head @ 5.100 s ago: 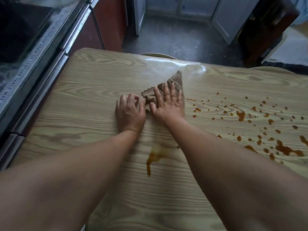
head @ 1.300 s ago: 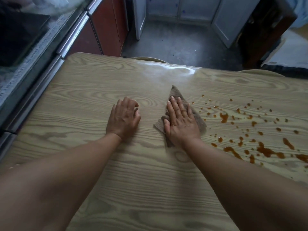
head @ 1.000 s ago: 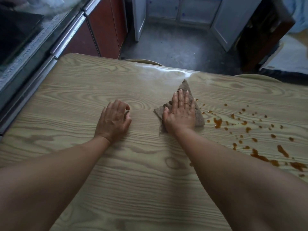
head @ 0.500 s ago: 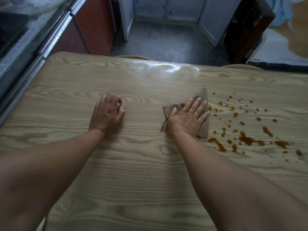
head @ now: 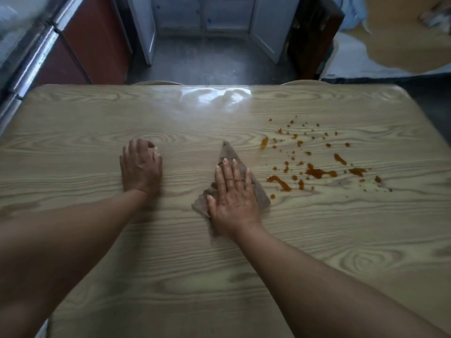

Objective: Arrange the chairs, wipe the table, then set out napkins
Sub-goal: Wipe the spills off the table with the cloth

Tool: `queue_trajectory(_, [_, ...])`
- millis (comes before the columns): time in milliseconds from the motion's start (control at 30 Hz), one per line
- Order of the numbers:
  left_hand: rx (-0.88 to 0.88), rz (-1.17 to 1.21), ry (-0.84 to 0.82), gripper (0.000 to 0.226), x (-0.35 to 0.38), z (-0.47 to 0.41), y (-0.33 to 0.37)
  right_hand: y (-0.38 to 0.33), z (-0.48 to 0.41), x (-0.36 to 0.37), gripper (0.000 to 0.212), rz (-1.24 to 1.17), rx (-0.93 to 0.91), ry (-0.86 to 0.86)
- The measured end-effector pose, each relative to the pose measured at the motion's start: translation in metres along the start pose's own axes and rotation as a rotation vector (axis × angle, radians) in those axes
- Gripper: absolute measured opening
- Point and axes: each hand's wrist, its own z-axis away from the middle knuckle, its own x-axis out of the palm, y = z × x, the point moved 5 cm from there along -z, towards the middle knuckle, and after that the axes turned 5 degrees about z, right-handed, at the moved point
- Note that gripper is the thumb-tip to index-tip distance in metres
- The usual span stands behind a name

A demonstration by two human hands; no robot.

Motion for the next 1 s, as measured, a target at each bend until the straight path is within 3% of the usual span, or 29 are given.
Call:
queue_trajectory(167, [0.028,0.248,-0.043,0.044,0.039,-0.002,0.076,0.029,0.005,-0.002,0.071,0.020,-0.236,0.074])
queue_trajectory(267, [0.051,0.387,-0.018,0.040,0.050,-0.005,0.103,0.051,-0.008,-0.006,0.070,0.054,-0.276,0.074])
queue_trajectory(633, [0.090,0.088,-0.014,0.031,0.064,0.003,0.105,0.093,-0.074,-0.008,0.071,0.073,-0.084,-0.035])
queue_trajectory(1000, [0.149,0.004,-0.003,0.027,0.064,0.001,0.108,0.120,-0.124,-0.009,0.073,0.048,0.153,-0.076])
